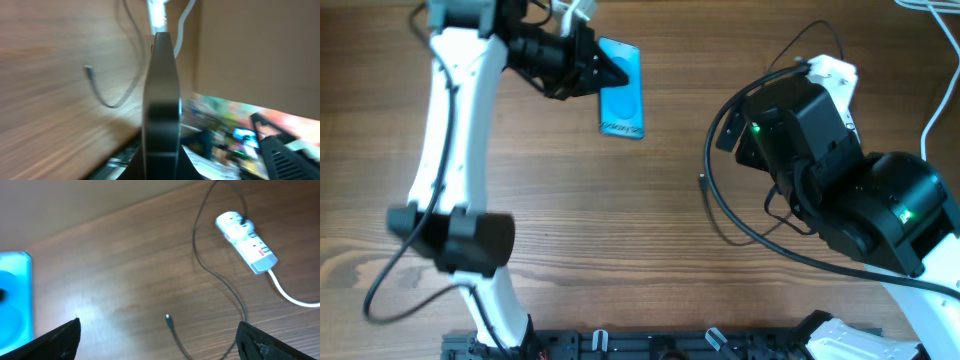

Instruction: Plug charger to phone and switch on socket

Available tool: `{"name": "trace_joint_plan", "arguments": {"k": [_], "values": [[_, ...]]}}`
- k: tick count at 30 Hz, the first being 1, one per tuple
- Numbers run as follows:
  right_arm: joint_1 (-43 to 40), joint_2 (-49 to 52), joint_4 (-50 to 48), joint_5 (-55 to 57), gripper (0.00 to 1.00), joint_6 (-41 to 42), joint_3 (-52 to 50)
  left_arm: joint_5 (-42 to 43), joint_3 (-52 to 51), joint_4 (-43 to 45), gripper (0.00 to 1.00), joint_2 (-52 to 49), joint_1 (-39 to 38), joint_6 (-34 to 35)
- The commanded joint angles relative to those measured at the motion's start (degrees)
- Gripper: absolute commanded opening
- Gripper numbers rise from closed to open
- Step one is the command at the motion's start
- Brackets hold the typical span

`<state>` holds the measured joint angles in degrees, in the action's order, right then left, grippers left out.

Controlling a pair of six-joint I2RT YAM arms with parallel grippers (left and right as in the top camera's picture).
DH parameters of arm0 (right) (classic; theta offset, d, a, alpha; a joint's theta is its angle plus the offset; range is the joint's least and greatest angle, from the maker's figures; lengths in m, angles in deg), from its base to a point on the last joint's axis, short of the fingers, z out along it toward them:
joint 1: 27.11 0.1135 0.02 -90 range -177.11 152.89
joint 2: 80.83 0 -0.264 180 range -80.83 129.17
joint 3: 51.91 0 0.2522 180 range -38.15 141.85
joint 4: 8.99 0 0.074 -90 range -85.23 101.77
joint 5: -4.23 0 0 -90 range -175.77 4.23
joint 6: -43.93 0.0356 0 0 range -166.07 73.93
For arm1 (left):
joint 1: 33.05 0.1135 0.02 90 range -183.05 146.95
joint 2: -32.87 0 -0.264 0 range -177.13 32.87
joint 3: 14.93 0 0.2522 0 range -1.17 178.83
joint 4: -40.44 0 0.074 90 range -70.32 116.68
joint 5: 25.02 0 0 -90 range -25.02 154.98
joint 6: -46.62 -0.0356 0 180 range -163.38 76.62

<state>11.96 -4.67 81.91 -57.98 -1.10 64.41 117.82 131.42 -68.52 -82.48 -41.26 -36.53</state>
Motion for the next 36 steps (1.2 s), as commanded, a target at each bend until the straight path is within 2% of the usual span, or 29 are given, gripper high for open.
{"name": "trace_joint_plan", "arguments": {"k": [1, 7, 10, 19, 22, 25, 33, 36], "values": [[0.24, -0.72, 0.07, -6.58, 1.00, -10.36, 0.15, -12.59, 0.39, -0.81, 0.04, 6.25, -0.07, -1.70], [0.24, -0.61, 0.22, -6.73, 1.00, -10.45, 0.15, -16.46, 0.37, -1.33, 0.04, 11.23, -2.34, -1.25], [0.24, -0.63, 0.24, -6.73, 1.00, -10.49, 0.15, -20.00, 0.37, -1.33, 0.04, 13.42, -5.18, 1.40], [0.24, -0.61, 1.36, -6.69, 1.00, -10.54, 0.15, -46.66, 0.37, -1.31, 0.04, 17.22, -17.42, 21.14], [0.24, -0.57, 2.25, -5.22, 1.00, -10.49, 0.15, -56.78, 0.37, -1.31, 0.04, 16.85, -19.69, 29.14], [0.24, -0.35, 3.58, -3.19, 1.00, -10.54, 0.09, -61.99, 0.37, -1.31, 0.04, 16.52, -20.06, 34.12], [0.24, 3.23, 7.15, -3.10, 1.00, -13.53, 0.04, -68.32, 0.37, -1.31, 0.04, 15.15, -19.91, 33.90], [0.24, 4.55, 7.15, -4.98, 1.00, -13.53, 0.04, -67.21, 0.37, -1.29, 0.04, 15.17, -19.91, 34.38]]}}
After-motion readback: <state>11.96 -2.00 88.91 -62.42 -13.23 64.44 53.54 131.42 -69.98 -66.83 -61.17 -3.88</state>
